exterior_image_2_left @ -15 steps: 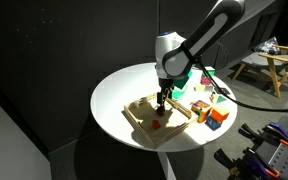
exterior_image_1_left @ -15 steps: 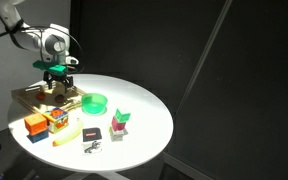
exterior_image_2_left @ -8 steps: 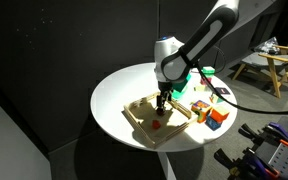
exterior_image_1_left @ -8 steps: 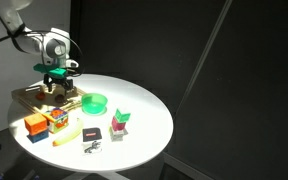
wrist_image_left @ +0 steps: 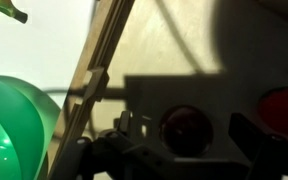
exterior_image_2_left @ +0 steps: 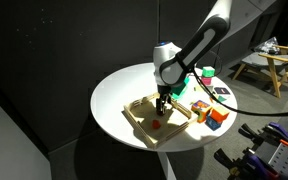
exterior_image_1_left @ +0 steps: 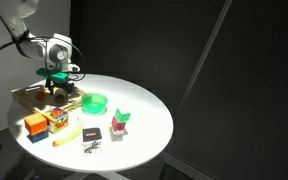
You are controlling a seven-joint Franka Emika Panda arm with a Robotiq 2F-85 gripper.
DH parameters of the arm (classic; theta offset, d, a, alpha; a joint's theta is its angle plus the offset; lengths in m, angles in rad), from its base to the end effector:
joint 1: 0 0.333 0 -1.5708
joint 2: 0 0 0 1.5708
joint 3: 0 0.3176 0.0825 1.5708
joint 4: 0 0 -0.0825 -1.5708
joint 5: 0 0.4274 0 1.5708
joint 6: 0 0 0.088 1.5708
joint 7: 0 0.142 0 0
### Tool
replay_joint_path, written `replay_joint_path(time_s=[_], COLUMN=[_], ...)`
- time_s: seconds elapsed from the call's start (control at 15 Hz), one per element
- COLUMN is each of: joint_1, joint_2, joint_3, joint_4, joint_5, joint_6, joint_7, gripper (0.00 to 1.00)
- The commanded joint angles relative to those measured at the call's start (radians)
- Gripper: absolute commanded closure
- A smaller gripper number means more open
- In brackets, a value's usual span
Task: Remove the plum from the crate and put it on the table
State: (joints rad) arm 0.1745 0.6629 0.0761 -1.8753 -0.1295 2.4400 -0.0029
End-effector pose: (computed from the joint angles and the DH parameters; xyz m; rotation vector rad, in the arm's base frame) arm 0.6254 0.1584 0.0787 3.0505 0.5277 -0.1392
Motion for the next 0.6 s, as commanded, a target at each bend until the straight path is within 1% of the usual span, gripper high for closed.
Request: replay_joint_path(time_s=[0.0,0.53], joint_1=[0.014,0.029], joint_2=[0.040,0.091], joint_3=[-0.014,-0.013], joint_4=[0.064,0.123], joint_5=[-0.010,-0.008], joint_6=[-0.018,-0.025], joint_7=[0.016,0.018], gripper=[0.00,0.00])
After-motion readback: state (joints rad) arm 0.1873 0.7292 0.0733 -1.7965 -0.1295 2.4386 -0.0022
